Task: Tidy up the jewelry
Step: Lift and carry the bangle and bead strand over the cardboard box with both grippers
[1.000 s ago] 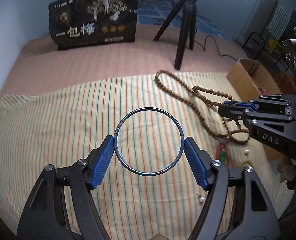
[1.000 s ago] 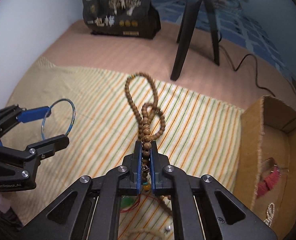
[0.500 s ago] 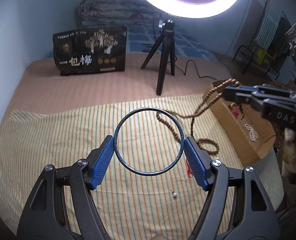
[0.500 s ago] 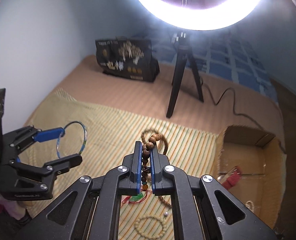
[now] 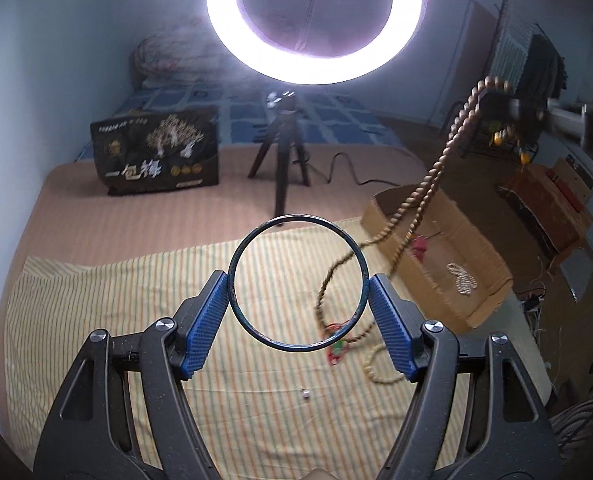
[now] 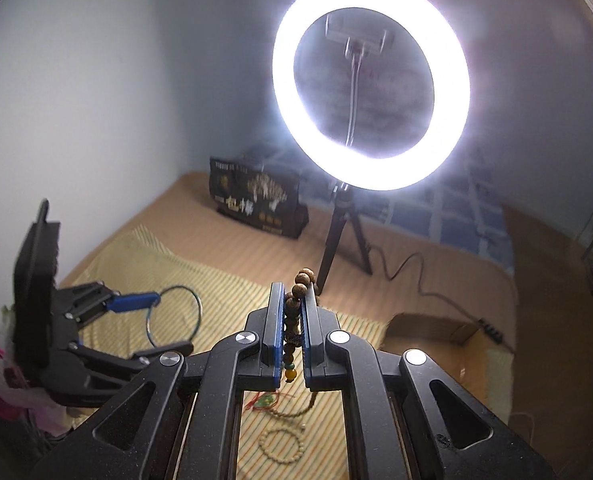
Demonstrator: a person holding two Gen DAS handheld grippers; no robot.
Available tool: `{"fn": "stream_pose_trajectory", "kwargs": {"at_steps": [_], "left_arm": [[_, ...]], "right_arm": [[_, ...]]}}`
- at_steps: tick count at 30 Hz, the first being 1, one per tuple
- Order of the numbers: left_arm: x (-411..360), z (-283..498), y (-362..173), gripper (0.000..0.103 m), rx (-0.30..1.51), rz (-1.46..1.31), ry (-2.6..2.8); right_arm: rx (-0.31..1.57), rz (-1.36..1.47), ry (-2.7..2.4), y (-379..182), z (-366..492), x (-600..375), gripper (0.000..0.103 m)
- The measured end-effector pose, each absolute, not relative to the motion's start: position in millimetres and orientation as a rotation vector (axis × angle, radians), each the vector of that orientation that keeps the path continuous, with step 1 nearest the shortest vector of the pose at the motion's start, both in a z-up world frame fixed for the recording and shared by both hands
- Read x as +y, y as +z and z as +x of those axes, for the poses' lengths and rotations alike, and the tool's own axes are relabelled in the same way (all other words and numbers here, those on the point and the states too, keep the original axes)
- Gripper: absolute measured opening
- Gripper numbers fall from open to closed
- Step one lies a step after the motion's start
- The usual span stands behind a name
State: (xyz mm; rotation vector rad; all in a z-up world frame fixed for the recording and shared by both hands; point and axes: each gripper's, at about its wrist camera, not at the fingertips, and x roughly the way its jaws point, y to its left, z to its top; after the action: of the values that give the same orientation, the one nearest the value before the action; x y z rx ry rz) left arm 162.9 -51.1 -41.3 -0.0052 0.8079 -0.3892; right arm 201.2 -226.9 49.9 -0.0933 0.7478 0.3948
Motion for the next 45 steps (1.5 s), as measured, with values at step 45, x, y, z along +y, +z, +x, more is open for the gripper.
{"fn": "stream_pose_trajectory", "kwargs": {"at_steps": [45], "left_arm": [[-255.0, 171.1, -94.7, 0.073, 0.899, 0.071, -0.634]], "right_arm": [[0.762, 0.019, 0.094, 45.7, 221.4, -390.6, 0.006]]}}
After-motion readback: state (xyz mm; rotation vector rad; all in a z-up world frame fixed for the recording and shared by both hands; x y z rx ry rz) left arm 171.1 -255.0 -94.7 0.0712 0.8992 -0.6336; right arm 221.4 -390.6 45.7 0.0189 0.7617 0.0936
